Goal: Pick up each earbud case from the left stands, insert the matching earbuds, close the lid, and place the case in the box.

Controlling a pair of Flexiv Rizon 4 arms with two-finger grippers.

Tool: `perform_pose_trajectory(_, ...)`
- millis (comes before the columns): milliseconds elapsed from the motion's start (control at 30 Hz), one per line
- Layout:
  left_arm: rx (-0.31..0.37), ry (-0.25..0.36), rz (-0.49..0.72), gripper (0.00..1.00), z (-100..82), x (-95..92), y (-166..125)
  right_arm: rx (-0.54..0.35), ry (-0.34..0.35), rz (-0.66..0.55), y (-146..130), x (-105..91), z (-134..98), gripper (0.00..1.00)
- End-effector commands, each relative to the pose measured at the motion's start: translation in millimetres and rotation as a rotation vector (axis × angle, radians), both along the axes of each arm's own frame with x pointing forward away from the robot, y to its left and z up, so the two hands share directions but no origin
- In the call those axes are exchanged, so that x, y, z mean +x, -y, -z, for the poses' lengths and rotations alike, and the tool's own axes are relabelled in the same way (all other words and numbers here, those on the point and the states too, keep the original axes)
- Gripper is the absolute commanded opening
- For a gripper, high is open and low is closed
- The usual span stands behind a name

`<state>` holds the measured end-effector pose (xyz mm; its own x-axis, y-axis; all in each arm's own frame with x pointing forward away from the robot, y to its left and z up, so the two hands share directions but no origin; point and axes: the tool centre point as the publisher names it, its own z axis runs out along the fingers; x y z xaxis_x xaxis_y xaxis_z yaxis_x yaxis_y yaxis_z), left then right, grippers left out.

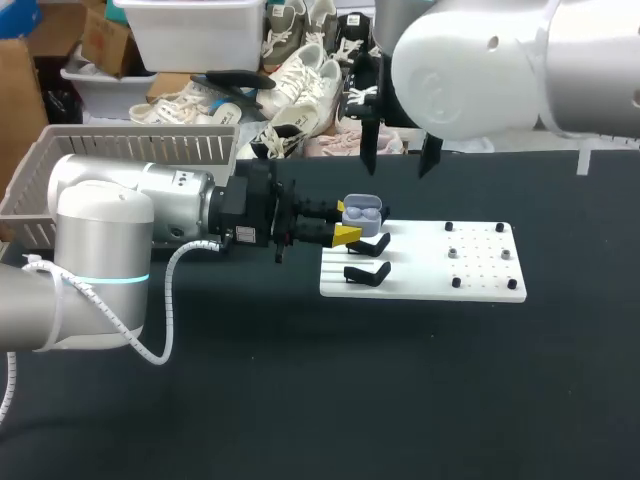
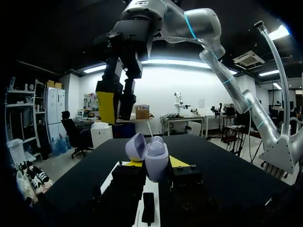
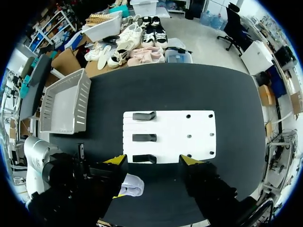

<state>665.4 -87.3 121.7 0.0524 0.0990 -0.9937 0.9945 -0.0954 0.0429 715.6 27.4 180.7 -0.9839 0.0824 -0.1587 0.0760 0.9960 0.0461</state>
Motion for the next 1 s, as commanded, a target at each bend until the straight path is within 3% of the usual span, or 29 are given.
perform_pose_trajectory(33, -0.001, 0.002, -0.005, 0.00, 0.3, -1.1, 1, -0.021, -0.041, -0.001, -6, 8.9, 12, 0.66)
perform_pose_trajectory(267, -0.001, 0.002, -0.005, 0.00, 0.3, -1.1, 1, -0.035, -0.070, -0.012, -7, 1.5, 31, 0.64)
perform_pose_trajectory(733, -0.001, 0.002, -0.005, 0.00, 0.3, -1.1, 1, -0.044, -0.095, -0.053, -11, -27.4, 30, 0.64)
perform_pose_trajectory(1000, -0.001, 0.002, -0.005, 0.00, 0.3, -1.1, 1, -0.029, -0.100, -0.082, -12, -33.8, 25, 0.69)
